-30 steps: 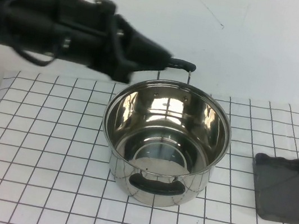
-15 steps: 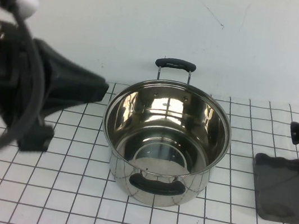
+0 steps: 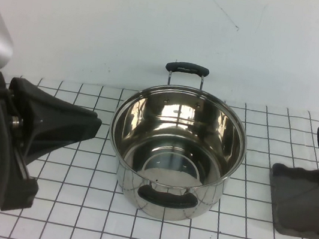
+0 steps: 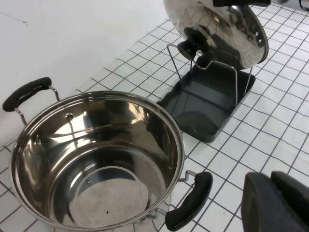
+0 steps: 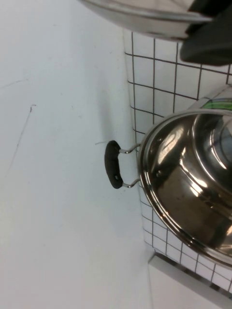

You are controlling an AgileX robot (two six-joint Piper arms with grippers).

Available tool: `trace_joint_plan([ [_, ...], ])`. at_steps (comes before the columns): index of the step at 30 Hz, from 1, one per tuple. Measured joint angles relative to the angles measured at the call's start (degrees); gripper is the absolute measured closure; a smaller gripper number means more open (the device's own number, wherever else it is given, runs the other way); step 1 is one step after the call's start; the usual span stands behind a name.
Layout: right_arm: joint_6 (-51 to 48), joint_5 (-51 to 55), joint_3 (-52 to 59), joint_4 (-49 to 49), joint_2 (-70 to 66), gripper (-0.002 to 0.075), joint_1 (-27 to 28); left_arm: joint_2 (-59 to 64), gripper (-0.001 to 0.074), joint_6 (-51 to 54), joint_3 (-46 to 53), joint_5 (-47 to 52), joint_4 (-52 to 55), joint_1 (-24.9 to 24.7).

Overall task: Put pot lid on rack
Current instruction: Place the pot lid on the pot rack

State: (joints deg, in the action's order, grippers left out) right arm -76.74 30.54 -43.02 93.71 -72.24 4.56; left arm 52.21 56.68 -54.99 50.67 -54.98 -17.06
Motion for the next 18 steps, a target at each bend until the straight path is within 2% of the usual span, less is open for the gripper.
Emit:
trace_joint_plan([
  [11, 0.0, -0.62, 0.0, -0.62, 0.0, 0.0711, 0.0, 0.0, 0.0736, -0.12, 0.0, -0.35, -0.21, 0.0],
  [18, 3.89, 0.86, 0.0, -5.68, -1.17, 0.0711, 0.0, 0.0, 0.0736, -0.12, 0.0, -0.35, -0.24, 0.0],
])
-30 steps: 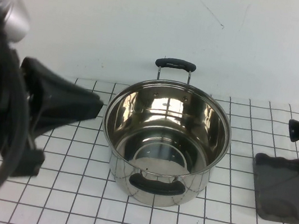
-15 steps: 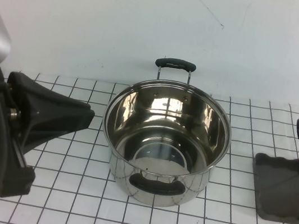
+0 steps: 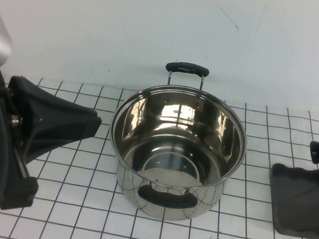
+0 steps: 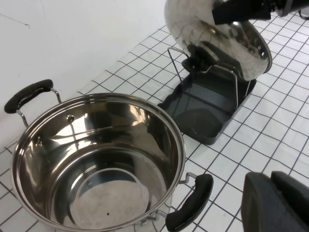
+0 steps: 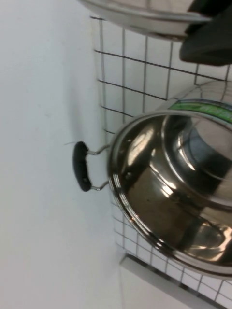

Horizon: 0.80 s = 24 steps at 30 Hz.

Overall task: Put pot lid on rack
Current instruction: Place the pot lid on the pot rack

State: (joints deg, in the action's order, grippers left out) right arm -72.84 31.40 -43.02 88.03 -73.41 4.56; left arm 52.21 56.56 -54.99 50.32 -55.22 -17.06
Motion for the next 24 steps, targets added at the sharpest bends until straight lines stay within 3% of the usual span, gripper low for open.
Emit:
trace_joint_plan([
  [7, 0.53, 1.91, -0.26, -0.64, -3.47, 0.0689, 0.0, 0.0, 0.0736, 0.0, 0.0, 0.0, -0.1, 0.0],
  [10, 0.53, 1.49, -0.34, -0.62, -3.67, 0.0617, 0.0, 0.0, 0.0736, 0.0, 0.0, 0.0, -0.12, 0.0],
  [15, 0.42, 1.12, -0.34, -0.62, -3.8, 0.0414, 0.0, 0.0, 0.0736, 0.0, 0.0, 0.12, -0.22, 0.0],
  [17, 0.42, 1.74, -0.34, -0.73, -3.83, 0.0368, 0.0, 0.0, 0.0736, 0.0, 0.0, 0.24, -0.22, 0.0],
  [24, 0.34, 3.49, -0.34, -3.01, -2.09, 0.0337, 1.22, 0.0, 0.0736, 0.11, 0.0, 1.12, -0.22, 0.0],
])
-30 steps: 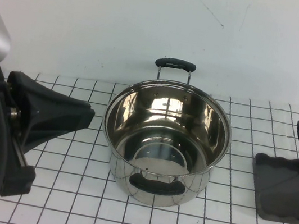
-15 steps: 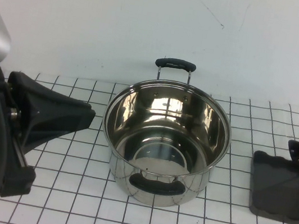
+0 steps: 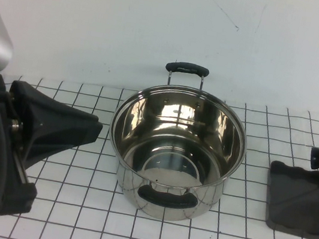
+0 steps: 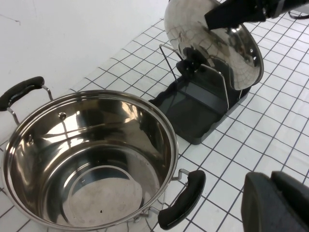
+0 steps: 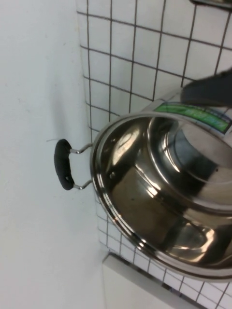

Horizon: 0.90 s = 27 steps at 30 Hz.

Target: Put pot lid on rack

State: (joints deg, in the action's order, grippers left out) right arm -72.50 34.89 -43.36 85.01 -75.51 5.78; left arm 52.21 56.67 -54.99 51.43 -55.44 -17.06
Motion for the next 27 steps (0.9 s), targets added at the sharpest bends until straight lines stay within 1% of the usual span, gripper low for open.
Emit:
trace_joint_plan([
  [7, 4.39, 5.26, 0.0, -7.24, 4.07, 0.034, 6.11, 0.0, 0.0736, 0.0, 0.0, 0.0, 0.0, 0.0],
  [13, 6.25, 11.55, 0.0, -9.34, 5.68, 0.034, 10.28, 0.0, 0.0736, 0.0, 0.0, 0.0, 0.26, 0.0],
  [18, 8.21, 14.57, 0.0, -12.57, 7.14, 0.0349, 12.17, 0.0, 0.0736, -1.19, 0.0, -1.14, 4.93, 0.0],
  [22, 10.07, 16.25, 0.0, -15.78, 9.43, 0.0379, 13.23, 0.0, 0.0736, -5.03, 0.03, -2.16, 10.63, 0.0],
  [27, 10.6, 17.42, 0.0, -16.57, 14.39, 0.0426, 13.29, -0.81, 0.0736, -9.64, 0.03, -3.39, 17.73, 0.0],
])
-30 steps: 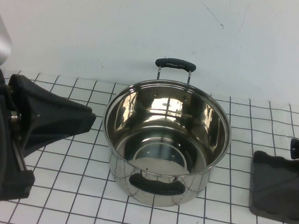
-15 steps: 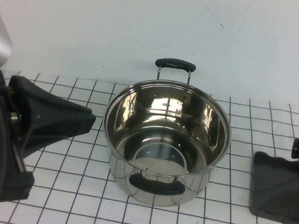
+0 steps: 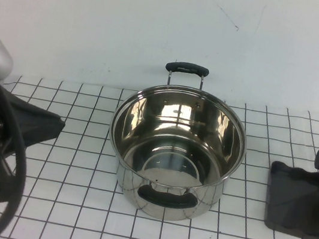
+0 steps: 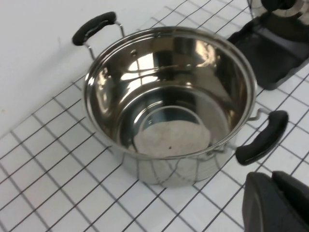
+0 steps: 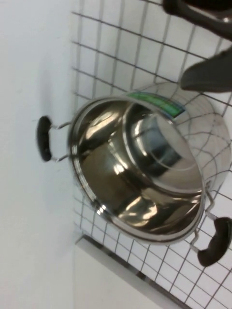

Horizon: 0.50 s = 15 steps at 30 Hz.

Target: Put pot lid on rack

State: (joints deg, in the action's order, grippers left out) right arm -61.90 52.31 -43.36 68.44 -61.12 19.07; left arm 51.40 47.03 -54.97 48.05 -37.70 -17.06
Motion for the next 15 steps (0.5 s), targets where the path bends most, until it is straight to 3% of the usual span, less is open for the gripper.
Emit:
trace_joint_plan([
  [7, -2.49, 0.64, 0.0, -0.46, 13.21, 0.0561, 0.0, -9.94, 0.0736, -8.53, 2.37, -3.08, 8.81, 0.0],
  [12, -4.02, 2.2, 0.26, -1.38, 19.53, 0.0686, -0.29, -24.27, 0.0736, -18.26, 11.06, -8.27, 12.64, 0.0],
  [15, -7.15, 0.86, 2.0, 0.66, 22.82, 0.0716, -1.89, -32.91, 0.0736, -25.14, 16.91, -9.12, 15.15, 0.0],
])
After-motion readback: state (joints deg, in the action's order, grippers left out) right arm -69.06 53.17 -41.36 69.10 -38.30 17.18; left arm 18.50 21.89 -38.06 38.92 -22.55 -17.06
